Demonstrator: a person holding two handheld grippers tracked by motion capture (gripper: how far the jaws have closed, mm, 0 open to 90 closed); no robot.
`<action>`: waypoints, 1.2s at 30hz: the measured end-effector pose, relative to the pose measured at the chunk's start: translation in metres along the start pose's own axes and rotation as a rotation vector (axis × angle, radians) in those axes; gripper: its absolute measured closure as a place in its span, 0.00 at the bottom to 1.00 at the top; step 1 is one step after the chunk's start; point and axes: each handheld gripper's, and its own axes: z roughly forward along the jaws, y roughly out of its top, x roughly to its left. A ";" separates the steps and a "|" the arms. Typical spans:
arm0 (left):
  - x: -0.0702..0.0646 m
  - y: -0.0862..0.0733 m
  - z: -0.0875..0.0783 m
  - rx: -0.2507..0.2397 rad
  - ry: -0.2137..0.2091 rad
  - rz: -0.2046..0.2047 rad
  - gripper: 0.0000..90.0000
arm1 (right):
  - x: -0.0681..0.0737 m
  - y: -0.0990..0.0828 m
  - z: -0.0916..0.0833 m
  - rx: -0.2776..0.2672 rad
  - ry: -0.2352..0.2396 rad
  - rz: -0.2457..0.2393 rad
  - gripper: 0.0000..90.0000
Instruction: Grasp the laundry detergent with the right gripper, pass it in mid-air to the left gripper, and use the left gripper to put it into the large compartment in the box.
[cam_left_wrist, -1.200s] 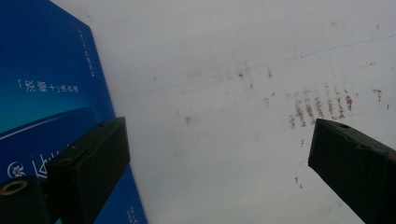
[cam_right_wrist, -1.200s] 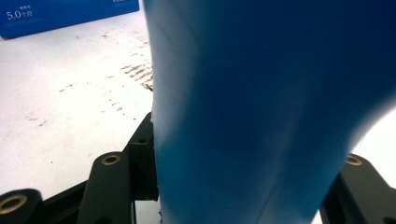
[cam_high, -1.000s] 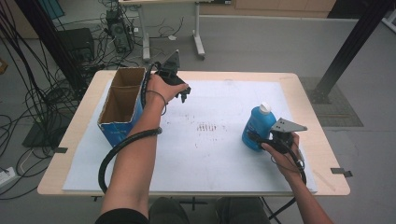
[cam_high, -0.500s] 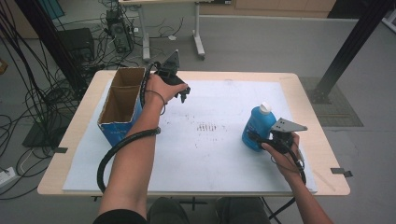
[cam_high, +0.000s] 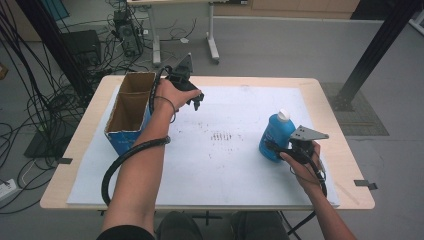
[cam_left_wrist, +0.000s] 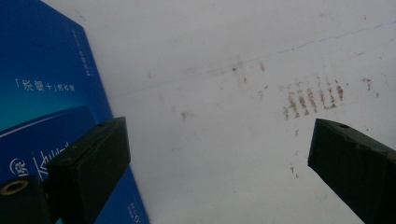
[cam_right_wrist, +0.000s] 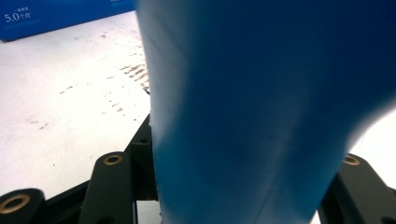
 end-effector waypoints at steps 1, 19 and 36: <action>-0.001 0.000 -0.001 0.001 -0.001 0.006 0.07 | 0.000 0.000 0.000 0.002 0.000 0.002 0.48; -0.018 0.007 -0.032 0.002 -0.015 0.186 0.07 | -0.013 0.032 -0.003 0.050 0.031 0.021 0.49; -0.018 0.021 -0.090 -0.002 -0.029 0.395 0.07 | -0.019 0.100 0.030 0.125 0.141 0.014 0.48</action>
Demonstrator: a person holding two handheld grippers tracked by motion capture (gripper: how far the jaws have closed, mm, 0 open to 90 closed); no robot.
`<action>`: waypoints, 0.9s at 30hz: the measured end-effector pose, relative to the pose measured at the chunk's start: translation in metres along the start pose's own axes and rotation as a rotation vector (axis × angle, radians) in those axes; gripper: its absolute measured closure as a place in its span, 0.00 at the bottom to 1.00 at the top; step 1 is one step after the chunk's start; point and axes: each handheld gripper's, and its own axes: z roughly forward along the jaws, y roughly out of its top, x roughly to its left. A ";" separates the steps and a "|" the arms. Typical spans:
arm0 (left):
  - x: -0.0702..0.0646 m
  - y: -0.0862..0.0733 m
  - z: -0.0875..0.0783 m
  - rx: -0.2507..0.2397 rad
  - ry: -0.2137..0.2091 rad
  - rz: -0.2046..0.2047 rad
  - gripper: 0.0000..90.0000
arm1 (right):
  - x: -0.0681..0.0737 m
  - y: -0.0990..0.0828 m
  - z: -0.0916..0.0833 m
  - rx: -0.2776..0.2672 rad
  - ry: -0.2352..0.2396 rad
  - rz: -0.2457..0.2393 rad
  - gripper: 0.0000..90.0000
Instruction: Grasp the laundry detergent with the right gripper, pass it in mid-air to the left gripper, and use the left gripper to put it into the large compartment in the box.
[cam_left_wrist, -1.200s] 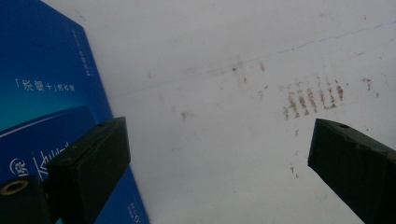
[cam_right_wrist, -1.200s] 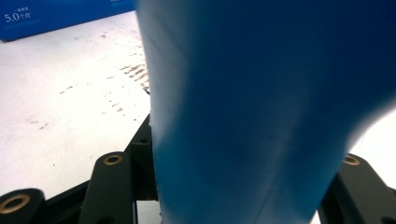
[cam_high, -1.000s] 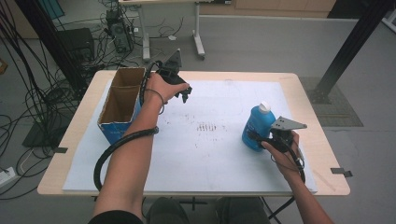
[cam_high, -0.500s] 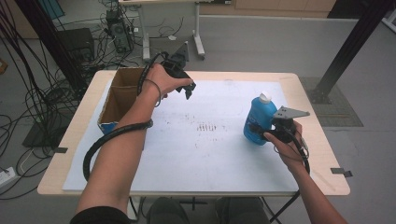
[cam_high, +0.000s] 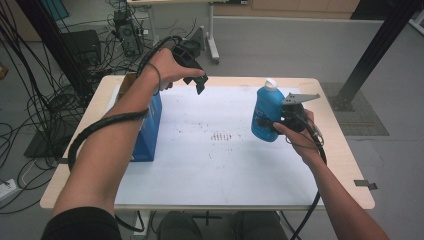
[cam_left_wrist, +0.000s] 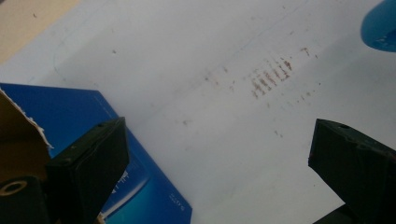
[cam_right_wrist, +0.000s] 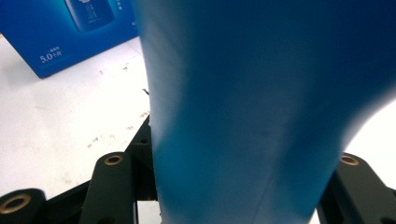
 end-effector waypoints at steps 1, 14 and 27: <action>0.000 0.001 -0.003 0.001 -0.002 0.015 0.07 | -0.001 0.010 0.006 0.001 0.023 0.006 0.49; -0.015 0.001 -0.046 0.007 0.011 0.277 0.06 | 0.022 0.075 0.051 -0.004 0.191 -0.082 0.48; -0.022 -0.018 -0.068 0.043 0.022 0.418 0.06 | 0.058 0.110 0.090 0.008 0.353 -0.182 0.48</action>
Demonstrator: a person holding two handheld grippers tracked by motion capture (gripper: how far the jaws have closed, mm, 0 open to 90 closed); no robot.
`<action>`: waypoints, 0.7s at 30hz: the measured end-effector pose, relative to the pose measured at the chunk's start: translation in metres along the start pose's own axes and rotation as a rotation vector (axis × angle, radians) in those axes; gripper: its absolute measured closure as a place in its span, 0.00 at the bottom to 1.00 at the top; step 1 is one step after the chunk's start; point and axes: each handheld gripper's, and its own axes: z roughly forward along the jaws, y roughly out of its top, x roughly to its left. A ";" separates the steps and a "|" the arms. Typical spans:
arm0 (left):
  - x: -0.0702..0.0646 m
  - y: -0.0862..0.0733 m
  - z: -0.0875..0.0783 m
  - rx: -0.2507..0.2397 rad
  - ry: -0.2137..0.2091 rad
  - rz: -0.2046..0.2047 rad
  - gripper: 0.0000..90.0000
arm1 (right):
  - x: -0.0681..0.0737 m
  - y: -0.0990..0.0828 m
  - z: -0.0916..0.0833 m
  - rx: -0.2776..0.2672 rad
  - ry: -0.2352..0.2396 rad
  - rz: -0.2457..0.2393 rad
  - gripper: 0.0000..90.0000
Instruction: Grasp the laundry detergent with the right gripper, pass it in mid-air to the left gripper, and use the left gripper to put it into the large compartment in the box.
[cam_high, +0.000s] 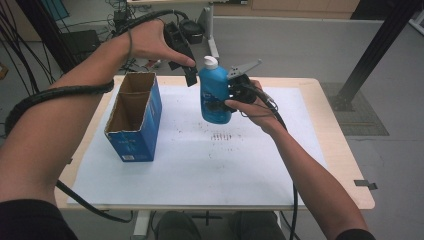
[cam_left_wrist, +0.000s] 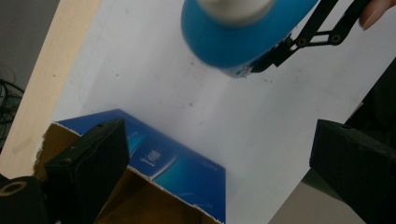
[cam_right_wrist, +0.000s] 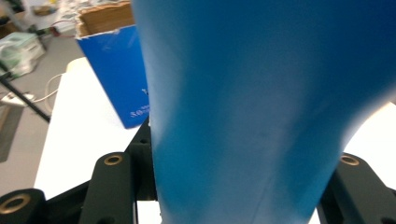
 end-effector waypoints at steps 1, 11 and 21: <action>-0.001 0.000 -0.001 0.005 0.002 0.007 0.06 | 0.003 0.003 0.007 -0.001 0.027 -0.011 0.48; -0.019 -0.004 -0.002 0.041 -0.009 0.088 0.06 | 0.020 0.007 0.029 0.000 0.123 -0.082 0.48; -0.031 -0.006 0.004 0.076 -0.030 0.152 0.06 | 0.038 0.006 0.036 -0.027 0.184 -0.137 0.48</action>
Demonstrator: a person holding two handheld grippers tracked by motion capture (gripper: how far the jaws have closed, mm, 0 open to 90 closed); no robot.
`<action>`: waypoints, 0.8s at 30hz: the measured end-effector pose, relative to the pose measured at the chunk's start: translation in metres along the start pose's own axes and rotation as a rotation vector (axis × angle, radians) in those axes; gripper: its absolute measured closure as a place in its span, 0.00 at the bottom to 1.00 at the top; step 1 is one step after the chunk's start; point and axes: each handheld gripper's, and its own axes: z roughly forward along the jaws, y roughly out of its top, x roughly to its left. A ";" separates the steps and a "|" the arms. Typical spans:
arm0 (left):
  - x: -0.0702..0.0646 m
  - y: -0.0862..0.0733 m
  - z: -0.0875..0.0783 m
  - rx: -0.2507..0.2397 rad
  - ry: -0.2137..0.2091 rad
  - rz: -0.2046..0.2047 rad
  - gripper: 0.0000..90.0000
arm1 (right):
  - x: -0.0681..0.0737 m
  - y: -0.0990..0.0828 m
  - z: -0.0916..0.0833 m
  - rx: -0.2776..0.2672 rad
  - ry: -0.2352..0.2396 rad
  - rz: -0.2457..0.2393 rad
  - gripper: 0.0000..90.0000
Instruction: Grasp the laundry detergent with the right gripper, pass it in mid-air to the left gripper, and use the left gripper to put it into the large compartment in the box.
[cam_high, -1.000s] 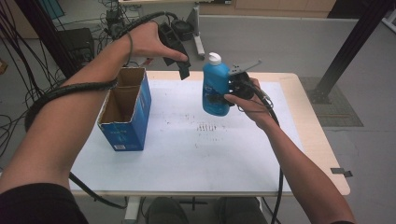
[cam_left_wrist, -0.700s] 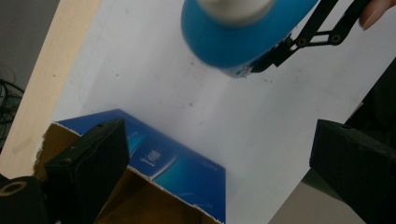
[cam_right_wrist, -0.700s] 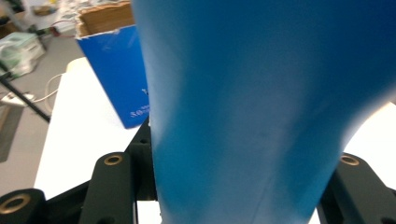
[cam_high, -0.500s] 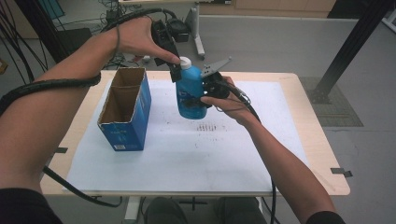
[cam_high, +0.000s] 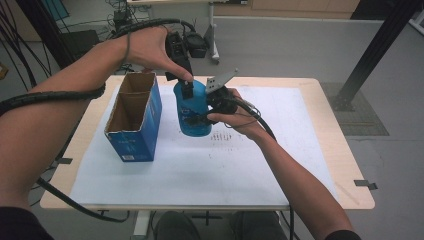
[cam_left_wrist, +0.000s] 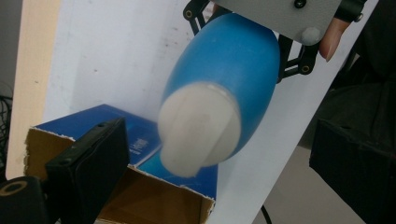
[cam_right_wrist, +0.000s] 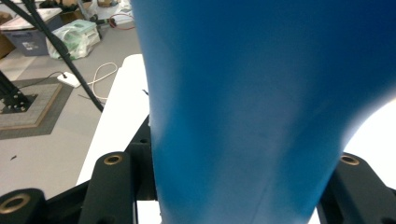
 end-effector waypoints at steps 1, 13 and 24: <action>-0.002 0.000 0.002 0.006 -0.007 0.015 0.06 | 0.003 0.000 0.000 -0.003 0.005 -0.005 0.48; -0.015 0.003 0.011 0.040 -0.031 0.071 0.06 | 0.015 0.001 -0.002 -0.040 0.041 -0.042 0.48; -0.021 0.005 0.014 0.051 -0.046 0.096 0.06 | 0.021 0.002 -0.004 -0.055 0.061 -0.055 0.48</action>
